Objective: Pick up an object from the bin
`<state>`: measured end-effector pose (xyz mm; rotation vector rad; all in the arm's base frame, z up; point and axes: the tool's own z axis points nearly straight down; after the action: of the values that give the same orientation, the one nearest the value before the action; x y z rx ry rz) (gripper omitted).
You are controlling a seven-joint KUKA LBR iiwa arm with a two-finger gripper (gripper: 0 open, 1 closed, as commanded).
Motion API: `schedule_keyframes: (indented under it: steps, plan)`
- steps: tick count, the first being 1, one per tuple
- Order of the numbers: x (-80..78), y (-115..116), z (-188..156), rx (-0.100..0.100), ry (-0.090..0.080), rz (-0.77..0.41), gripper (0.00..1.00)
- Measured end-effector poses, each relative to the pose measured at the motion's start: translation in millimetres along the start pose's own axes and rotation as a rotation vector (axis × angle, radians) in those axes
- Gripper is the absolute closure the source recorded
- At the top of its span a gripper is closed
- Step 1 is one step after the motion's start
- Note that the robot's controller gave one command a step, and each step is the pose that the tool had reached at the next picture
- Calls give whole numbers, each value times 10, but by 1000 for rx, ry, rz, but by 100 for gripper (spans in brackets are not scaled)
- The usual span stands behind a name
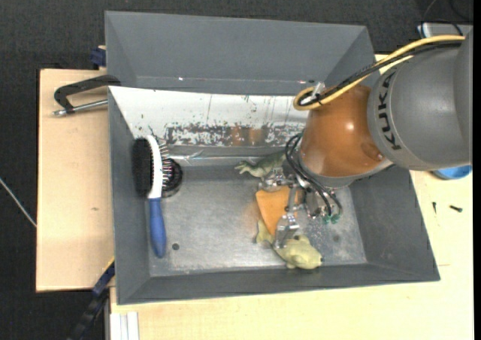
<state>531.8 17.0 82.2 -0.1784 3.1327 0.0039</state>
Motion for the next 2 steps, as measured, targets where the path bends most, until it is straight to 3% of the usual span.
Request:
schedule_keyframes:
  steps: [1,2]
  plan:
    - [-193,39,54,-2,10,317,100]
    - [-293,-34,-1321,0,-11,413,100]
